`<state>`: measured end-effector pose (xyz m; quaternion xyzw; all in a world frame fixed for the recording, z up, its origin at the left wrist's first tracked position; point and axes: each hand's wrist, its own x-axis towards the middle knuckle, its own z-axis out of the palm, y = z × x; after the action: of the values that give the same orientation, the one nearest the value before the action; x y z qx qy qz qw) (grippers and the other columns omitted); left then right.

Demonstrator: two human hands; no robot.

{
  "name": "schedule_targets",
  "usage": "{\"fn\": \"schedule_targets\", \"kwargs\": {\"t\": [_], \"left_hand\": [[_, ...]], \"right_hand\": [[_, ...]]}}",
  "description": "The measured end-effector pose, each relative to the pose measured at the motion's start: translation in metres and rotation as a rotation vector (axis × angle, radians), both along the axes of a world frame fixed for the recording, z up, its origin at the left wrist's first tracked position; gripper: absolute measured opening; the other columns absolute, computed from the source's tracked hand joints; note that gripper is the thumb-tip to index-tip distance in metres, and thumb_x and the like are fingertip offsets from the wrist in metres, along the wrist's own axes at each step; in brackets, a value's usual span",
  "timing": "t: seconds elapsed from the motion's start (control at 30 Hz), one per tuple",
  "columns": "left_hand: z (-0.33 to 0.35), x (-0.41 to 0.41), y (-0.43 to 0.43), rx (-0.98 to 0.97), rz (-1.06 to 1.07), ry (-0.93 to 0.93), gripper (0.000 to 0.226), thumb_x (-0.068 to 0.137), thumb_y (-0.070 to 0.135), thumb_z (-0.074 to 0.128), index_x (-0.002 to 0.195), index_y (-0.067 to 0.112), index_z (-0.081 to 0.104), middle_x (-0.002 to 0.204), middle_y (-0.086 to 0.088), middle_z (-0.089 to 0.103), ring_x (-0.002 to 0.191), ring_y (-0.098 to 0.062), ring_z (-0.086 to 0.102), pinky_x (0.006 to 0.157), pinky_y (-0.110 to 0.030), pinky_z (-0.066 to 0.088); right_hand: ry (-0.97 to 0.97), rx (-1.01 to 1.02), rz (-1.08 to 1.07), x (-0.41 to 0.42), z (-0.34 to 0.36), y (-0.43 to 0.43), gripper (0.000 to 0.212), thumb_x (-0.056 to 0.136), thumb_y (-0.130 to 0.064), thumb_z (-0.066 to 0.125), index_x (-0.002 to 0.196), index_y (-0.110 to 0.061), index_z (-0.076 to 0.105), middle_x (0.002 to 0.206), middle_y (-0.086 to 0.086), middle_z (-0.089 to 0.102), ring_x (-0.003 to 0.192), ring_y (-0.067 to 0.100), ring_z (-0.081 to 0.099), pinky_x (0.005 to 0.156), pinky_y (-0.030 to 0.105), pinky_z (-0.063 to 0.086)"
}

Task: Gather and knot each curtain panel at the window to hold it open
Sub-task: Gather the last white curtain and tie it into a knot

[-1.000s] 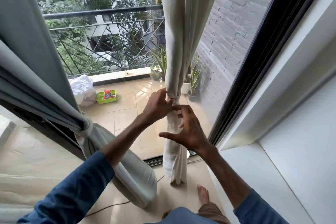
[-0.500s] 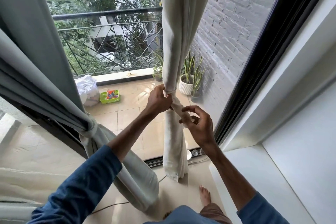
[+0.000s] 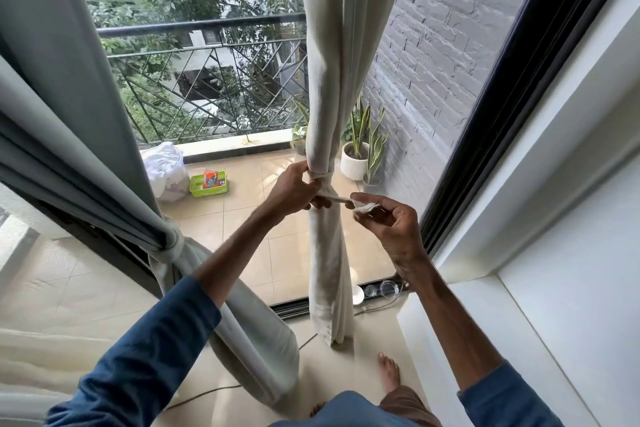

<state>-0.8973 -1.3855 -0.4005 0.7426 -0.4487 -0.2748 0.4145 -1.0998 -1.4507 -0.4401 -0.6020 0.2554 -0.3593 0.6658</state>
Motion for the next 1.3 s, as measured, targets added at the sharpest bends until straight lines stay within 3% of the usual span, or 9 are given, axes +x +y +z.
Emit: {"fn": "schedule_targets", "kwargs": {"t": [0.2, 0.3, 0.4, 0.53, 0.7, 0.87, 1.07, 1.17, 1.3], "left_hand": [[0.004, 0.008, 0.013, 0.053, -0.169, 0.047, 0.027, 0.083, 0.007, 0.043, 0.090, -0.005, 0.066, 0.073, -0.011, 0.076, 0.067, -0.021, 0.066, 0.061, -0.034, 0.051], [0.006, 0.006, 0.017, 0.083, -0.235, 0.033, 0.036, 0.074, 0.016, 0.042, 0.078, -0.005, 0.071, 0.071, -0.011, 0.075, 0.066, -0.015, 0.063, 0.060, -0.036, 0.052], [0.004, 0.002, 0.023, 0.045, -0.291, -0.010, 0.033, 0.086, 0.031, 0.053, 0.073, 0.008, 0.072, 0.067, -0.007, 0.074, 0.058, -0.014, 0.063, 0.054, -0.030, 0.049], [-0.010, -0.008, 0.018, 0.091, -0.020, -0.431, 0.070, 0.072, 0.085, 0.054, 0.075, 0.016, 0.064, 0.061, -0.001, 0.068, 0.055, -0.017, 0.066, 0.050, -0.034, 0.055], [-0.013, -0.011, 0.019, 0.099, 0.038, -0.596, 0.044, 0.074, 0.058, 0.048, 0.096, 0.022, 0.061, 0.072, 0.002, 0.066, 0.062, -0.023, 0.064, 0.056, -0.037, 0.054], [0.001, -0.009, 0.025, 0.131, 0.061, -0.857, 0.065, 0.076, 0.072, 0.049, 0.109, 0.018, 0.061, 0.096, -0.007, 0.061, 0.088, -0.030, 0.057, 0.064, -0.032, 0.038], [0.006, -0.003, 0.026, -0.117, -0.002, -0.460, 0.034, 0.073, 0.042, 0.083, 0.065, 0.013, 0.067, 0.058, 0.001, 0.062, 0.050, -0.010, 0.053, 0.049, -0.028, 0.036], [0.002, 0.002, 0.023, -0.112, -0.077, -0.319, 0.035, 0.073, 0.048, 0.081, 0.078, 0.014, 0.075, 0.070, -0.004, 0.073, 0.067, -0.023, 0.071, 0.057, -0.039, 0.054], [0.001, 0.007, 0.019, -0.124, -0.213, -0.178, 0.027, 0.085, 0.035, 0.077, 0.098, 0.011, 0.077, 0.090, -0.002, 0.077, 0.086, -0.024, 0.074, 0.073, -0.046, 0.059]], "right_hand": [[0.022, 0.069, -0.073, 0.002, -0.004, -0.008, 0.017, 0.095, -0.014, 0.067, 0.106, -0.004, 0.074, 0.090, 0.012, 0.077, 0.087, 0.026, 0.075, 0.068, 0.034, 0.057], [0.033, 0.136, -0.080, 0.006, -0.011, -0.010, 0.017, 0.097, -0.017, 0.065, 0.108, -0.007, 0.073, 0.093, 0.011, 0.075, 0.088, 0.020, 0.072, 0.071, 0.031, 0.057], [-0.039, 0.260, -0.041, 0.009, -0.017, -0.008, 0.020, 0.099, -0.015, 0.061, 0.114, -0.003, 0.068, 0.097, 0.009, 0.073, 0.091, 0.019, 0.070, 0.079, 0.032, 0.057], [-0.148, 0.366, 0.061, 0.015, -0.015, 0.001, 0.023, 0.098, -0.014, 0.060, 0.116, 0.000, 0.063, 0.105, 0.016, 0.073, 0.098, 0.027, 0.071, 0.092, 0.040, 0.058], [-0.185, 0.397, 0.095, 0.023, -0.009, 0.010, 0.020, 0.094, -0.015, 0.061, 0.108, -0.003, 0.067, 0.097, 0.016, 0.073, 0.094, 0.029, 0.072, 0.093, 0.044, 0.058], [-0.138, 0.308, 0.050, 0.019, -0.011, 0.006, 0.018, 0.100, -0.008, 0.056, 0.111, -0.002, 0.068, 0.095, 0.015, 0.072, 0.087, 0.026, 0.071, 0.086, 0.039, 0.059], [-0.191, 0.325, 0.005, 0.014, -0.015, 0.004, 0.029, 0.090, -0.015, 0.066, 0.115, 0.000, 0.068, 0.107, 0.019, 0.070, 0.095, 0.028, 0.068, 0.081, 0.033, 0.059], [-0.203, 0.338, 0.033, 0.011, -0.016, 0.009, 0.025, 0.089, -0.015, 0.065, 0.110, -0.002, 0.071, 0.103, 0.014, 0.072, 0.096, 0.027, 0.069, 0.083, 0.036, 0.060], [-0.167, 0.268, 0.039, 0.008, -0.019, 0.021, 0.028, 0.091, -0.021, 0.065, 0.107, 0.001, 0.071, 0.099, 0.012, 0.072, 0.095, 0.025, 0.069, 0.087, 0.041, 0.058]]}}
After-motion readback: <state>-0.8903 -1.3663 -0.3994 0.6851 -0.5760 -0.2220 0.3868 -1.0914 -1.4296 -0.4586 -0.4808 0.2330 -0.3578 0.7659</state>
